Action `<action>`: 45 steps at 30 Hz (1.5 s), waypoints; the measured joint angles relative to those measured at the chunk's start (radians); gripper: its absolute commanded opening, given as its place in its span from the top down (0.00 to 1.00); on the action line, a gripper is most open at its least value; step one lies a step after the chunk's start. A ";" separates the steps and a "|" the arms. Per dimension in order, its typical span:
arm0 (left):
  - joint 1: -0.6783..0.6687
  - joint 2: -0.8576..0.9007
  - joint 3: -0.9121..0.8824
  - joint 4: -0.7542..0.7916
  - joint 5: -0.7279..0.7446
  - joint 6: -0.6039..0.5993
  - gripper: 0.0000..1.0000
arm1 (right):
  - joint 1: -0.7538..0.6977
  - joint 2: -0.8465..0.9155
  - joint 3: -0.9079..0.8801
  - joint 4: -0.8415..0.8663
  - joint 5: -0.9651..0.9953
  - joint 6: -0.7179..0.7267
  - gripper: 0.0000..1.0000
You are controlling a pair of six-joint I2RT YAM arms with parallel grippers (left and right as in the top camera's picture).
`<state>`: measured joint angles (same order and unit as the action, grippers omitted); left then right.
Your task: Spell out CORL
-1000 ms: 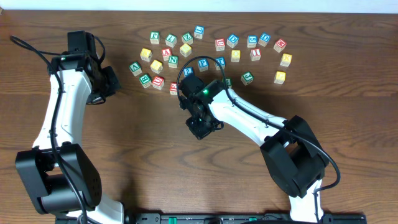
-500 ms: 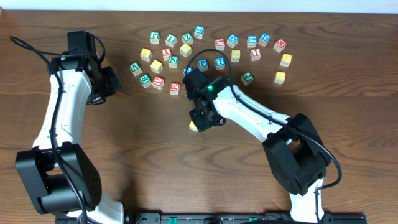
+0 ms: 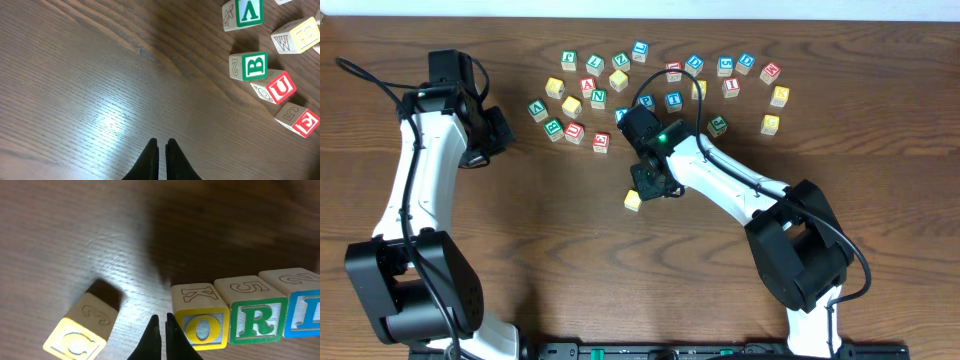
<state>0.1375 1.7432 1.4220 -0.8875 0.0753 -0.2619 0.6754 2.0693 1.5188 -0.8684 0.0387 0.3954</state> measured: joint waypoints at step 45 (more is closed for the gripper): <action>0.020 0.000 0.000 0.045 -0.038 -0.026 0.92 | 0.041 0.003 0.098 0.028 -0.243 -0.229 0.98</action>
<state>0.1577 1.7432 1.4220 -0.8429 0.0372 -0.2874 0.7166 2.0720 1.6165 -0.8402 -0.2047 0.1661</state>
